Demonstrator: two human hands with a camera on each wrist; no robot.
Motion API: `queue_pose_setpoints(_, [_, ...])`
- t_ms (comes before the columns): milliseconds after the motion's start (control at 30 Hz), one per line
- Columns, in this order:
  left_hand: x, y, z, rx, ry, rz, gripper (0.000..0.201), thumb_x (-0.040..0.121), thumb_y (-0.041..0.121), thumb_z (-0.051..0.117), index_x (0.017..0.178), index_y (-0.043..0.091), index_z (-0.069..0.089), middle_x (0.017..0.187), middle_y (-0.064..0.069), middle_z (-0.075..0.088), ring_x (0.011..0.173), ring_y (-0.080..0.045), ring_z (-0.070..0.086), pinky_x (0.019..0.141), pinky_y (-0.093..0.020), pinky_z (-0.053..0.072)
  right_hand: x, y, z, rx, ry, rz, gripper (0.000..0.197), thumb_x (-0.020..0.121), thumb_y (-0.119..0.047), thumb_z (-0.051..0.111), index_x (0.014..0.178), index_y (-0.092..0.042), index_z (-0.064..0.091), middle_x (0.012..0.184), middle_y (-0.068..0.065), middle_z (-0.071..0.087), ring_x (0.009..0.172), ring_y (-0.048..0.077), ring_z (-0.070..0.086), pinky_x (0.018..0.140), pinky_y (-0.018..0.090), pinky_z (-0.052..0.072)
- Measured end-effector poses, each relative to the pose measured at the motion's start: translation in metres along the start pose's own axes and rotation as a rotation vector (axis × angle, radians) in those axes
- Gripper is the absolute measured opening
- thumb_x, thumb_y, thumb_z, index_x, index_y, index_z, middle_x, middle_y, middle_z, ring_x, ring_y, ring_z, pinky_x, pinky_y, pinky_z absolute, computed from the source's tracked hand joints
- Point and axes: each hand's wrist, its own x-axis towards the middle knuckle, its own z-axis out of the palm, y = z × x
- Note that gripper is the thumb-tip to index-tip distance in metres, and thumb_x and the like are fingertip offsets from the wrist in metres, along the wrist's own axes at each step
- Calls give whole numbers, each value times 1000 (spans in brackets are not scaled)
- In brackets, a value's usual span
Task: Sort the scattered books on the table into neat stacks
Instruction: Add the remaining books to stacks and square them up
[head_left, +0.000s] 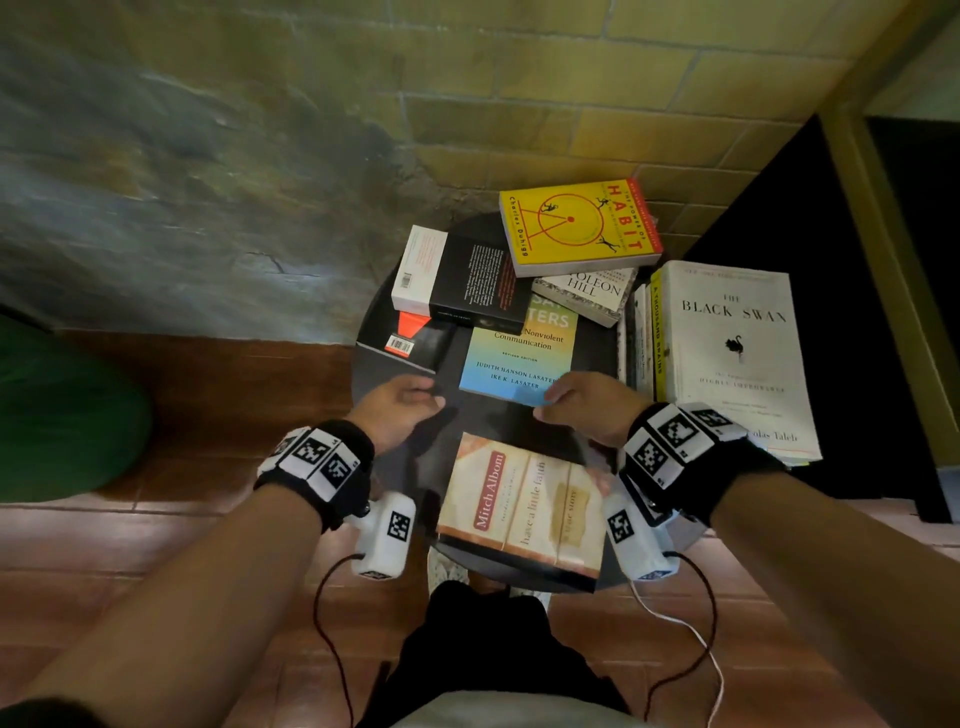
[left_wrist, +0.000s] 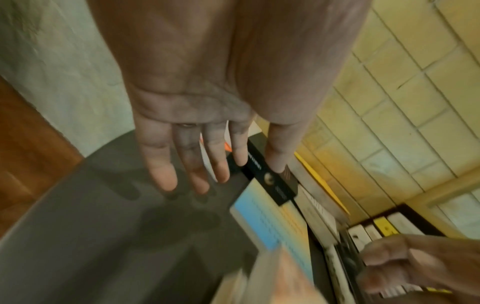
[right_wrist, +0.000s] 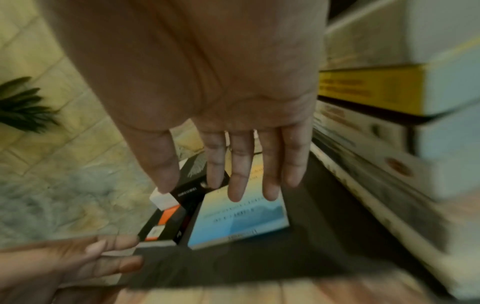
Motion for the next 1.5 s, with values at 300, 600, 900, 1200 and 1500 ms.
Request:
queue_pose_setpoints(300, [54, 65, -23, 39, 69, 214, 23, 94, 14, 58, 117, 16, 55, 110, -7, 63, 77, -9, 58, 53, -7, 44, 75, -36, -44, 363, 347, 63, 17, 81, -34, 64, 75, -22, 53, 85, 6, 62, 88, 30, 63, 83, 40, 50])
queue_pose_setpoints(600, [122, 124, 7, 413, 113, 492, 47, 88, 23, 66, 132, 19, 51, 129, -7, 58, 117, -23, 57, 103, -40, 46, 160, -25, -46, 683, 474, 130, 40, 73, -39, 71, 79, -16, 40, 71, 13, 53, 50, 21, 58, 44, 26, 42])
queue_pose_setpoints(900, [164, 133, 31, 987, 85, 560, 86, 84, 41, 66, 153, 31, 16, 153, -11, 34, 143, -35, 26, 116, -50, 24, 160, -25, -51, 1182, 432, 166, 31, 90, -18, 61, 110, -12, 39, 100, 18, 53, 86, 36, 67, 70, 38, 56])
queue_pose_setpoints(1200, [166, 157, 43, 394, 192, 448, 36, 84, 45, 64, 118, 36, 54, 107, -6, 65, 112, -32, 58, 104, -44, 40, 158, -21, -54, 1323, 440, 165, 39, 91, -18, 59, 125, -3, 45, 79, 10, 52, 60, 29, 68, 41, 26, 52])
queue_pose_setpoints(1500, [144, 144, 55, 135, 81, 484, 59, 78, 32, 73, 119, 27, 31, 112, -14, 62, 99, -29, 63, 90, -48, 51, 134, -16, -53, 1499, 613, 72, 38, 91, -4, 60, 116, -10, 31, 121, 20, 55, 83, 30, 65, 38, 24, 52])
